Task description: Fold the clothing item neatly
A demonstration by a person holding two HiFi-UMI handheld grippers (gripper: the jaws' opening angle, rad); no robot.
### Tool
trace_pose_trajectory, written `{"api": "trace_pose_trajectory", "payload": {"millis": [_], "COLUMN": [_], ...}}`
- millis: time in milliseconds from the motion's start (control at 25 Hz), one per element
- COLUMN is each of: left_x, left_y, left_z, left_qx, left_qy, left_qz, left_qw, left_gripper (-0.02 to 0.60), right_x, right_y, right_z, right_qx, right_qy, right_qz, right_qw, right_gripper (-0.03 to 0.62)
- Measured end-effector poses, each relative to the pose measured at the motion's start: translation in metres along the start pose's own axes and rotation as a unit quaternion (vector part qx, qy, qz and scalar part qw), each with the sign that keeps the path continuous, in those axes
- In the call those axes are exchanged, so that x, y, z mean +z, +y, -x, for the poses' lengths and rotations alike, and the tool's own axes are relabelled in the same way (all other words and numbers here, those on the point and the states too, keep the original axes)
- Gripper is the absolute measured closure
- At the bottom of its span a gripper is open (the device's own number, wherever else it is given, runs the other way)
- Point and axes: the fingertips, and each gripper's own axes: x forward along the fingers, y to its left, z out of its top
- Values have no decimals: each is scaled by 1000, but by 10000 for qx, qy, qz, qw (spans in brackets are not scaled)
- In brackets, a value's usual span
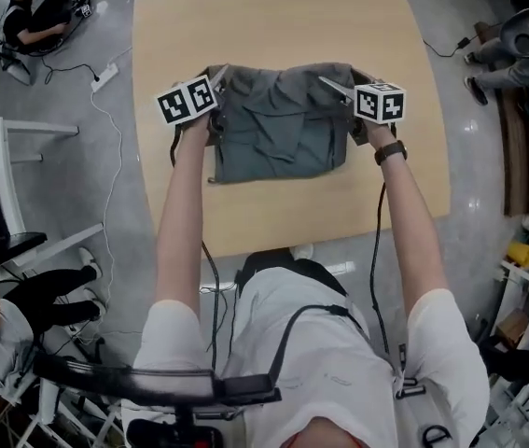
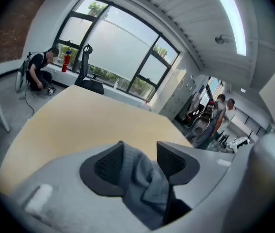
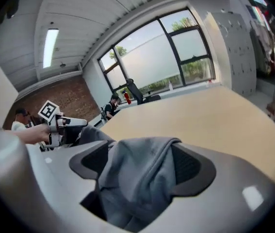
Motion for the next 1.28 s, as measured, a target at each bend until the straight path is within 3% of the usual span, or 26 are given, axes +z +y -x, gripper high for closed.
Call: {"api": "trace_pose_trajectory", "payload": {"millis": [120,320,480,600,680,760,840,880,960,1080,1280], "left_x": [-22,-65,-165,-231,-250,-258,-261,-261,-257,-249,-278], "left_y": [30,75,51,24,20,25,32,33,32,28,11], "left_z": [2,72,118,130,128,121,116,114,120,140,175], "left_qx": [391,918,380,123,197,510,756,740,603,445,340], "left_qy": [198,426,1462,1989,2024,1986,1847,1746,1572,1470,1667], "left_qz": [-407,-574,-614,-278,-20,84,360,555,737,481,370], "left_qw": [9982,9932,9866,9796,9791,9787,9792,9803,9830,9870,9847], "left_gripper": [330,307,308,310,313,345,496,525,537,540,539], "right_x": [-40,-80,-133,-173,-192,-205,-208,-206,-198,-191,-210], "right_y": [-15,-33,8,32,38,35,34,35,34,16,15], "right_z": [-9,60,87,86,82,79,75,74,80,106,145], "right_qx": [-265,-930,-599,-409,-443,-608,-559,-426,-103,84,367], "right_qy": [-4,-623,-66,162,222,277,273,231,82,-125,289], "right_qz": [-409,-845,-604,-1014,-1229,-1137,-1143,-1255,-1563,-1822,-1351], "right_qw": [9988,9901,9964,9939,9912,9913,9915,9909,9876,9831,9897], "right_gripper": [194,172,225,283,308,393,475,517,534,553,554]}}
